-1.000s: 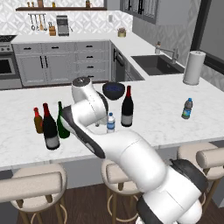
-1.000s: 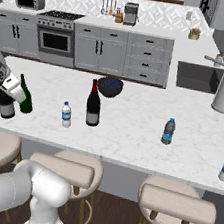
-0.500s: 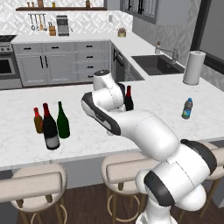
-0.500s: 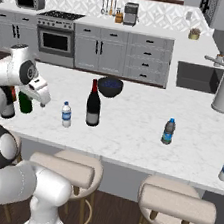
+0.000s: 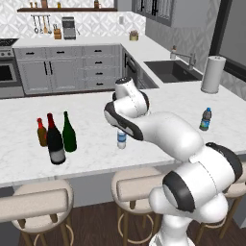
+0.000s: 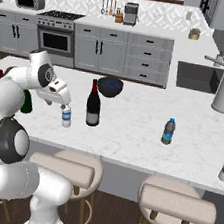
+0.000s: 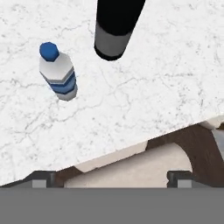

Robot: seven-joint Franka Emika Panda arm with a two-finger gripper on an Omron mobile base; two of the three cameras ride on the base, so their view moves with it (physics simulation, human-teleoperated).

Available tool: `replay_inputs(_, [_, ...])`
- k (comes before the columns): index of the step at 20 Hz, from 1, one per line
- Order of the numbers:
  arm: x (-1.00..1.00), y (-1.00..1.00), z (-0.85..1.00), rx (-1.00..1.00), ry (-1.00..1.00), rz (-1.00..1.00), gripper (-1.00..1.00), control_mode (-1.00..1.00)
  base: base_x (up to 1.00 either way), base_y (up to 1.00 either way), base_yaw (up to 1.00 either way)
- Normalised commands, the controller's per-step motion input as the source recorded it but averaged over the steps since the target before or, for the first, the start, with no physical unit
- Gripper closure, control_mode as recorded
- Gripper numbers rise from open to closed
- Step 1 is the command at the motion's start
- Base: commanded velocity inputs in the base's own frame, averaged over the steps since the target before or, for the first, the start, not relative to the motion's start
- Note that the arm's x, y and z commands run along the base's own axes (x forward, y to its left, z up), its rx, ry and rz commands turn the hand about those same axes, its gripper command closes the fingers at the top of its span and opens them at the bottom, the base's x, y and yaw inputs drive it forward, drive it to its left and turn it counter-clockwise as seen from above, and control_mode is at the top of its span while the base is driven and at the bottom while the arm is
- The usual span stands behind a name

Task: Move the plastic bottles in the middle to the plastics group, and the glass bottles in the middle to the glass group.

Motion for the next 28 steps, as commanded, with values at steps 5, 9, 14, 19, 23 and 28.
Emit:
replay_inputs(5, [0.33,-0.43,-0.24,-0.01,-0.03,0.21,-1.0,-1.0,0.0,0.0,0.0])
replay_inputs(9, [0.34,-0.09,-0.18,0.03,-0.17,0.2,-1.0,-1.0,0.0,0.0,0.0])
replay_inputs(14, [0.17,0.01,-0.1,0.04,-0.19,0.09,-1.0,-1.0,0.0,0.0,0.0])
replay_inputs(19, [0.25,0.08,-0.1,0.03,-0.04,0.0,-1.0,-1.0,0.0,0.0,0.0])
replay_inputs(23, [0.36,0.08,0.0,0.05,0.0,0.0,-1.0,-1.0,0.0,0.0,0.0])
replay_inputs(28, [0.16,0.15,0.0,0.07,0.0,0.0,-1.0,-1.0,0.0,0.0,0.0])
